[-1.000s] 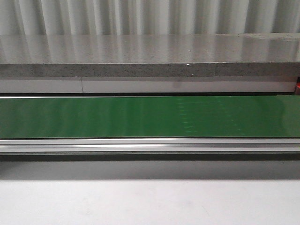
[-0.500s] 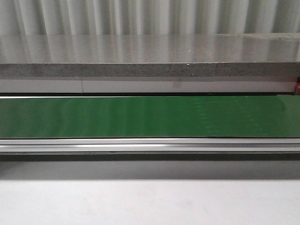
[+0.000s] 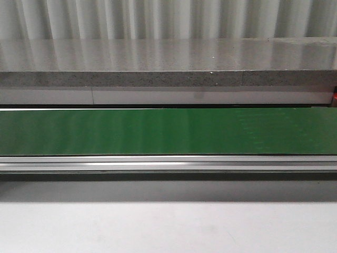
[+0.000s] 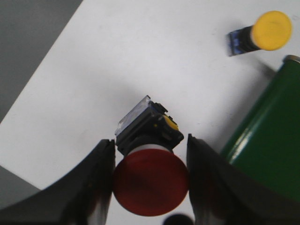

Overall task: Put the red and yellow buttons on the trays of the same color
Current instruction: 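Lower the red button onto the belt and open the left gripper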

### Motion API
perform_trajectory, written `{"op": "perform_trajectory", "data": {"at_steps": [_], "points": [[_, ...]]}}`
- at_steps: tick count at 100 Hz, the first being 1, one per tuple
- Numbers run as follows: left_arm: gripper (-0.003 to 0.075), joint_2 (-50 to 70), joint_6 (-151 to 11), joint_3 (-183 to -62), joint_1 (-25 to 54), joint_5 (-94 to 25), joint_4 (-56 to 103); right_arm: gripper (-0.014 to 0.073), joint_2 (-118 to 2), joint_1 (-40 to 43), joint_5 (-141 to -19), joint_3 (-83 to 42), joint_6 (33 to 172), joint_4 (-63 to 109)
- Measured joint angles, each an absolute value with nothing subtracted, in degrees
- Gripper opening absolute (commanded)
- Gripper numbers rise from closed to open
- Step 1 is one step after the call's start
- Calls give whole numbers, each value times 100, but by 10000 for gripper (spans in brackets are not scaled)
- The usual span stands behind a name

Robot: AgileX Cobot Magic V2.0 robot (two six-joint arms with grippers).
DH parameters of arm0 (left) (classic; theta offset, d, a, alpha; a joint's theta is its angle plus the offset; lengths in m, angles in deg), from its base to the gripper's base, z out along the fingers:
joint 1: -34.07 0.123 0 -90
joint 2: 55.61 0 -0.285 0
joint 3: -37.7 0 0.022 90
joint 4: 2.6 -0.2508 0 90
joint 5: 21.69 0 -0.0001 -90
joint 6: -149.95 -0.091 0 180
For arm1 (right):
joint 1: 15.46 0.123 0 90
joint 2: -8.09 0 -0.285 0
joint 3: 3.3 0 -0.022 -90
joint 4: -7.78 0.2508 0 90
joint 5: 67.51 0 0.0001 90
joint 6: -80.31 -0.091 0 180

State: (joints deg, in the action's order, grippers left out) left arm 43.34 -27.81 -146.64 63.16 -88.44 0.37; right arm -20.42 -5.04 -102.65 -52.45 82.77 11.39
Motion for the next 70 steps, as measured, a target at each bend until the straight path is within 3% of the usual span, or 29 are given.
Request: {"op": "perform_trajectory", "data": {"at_steps": [38, 70], "points": [[166, 4321, -2794, -14865, 4812, -9193, 82, -66, -2042, -504, -10265, -5245, 8277, 1139], [166, 4636, -2821, -14865, 4241, -9241, 82, -66, -2042, -504, -10265, -5245, 8277, 1139]]}}
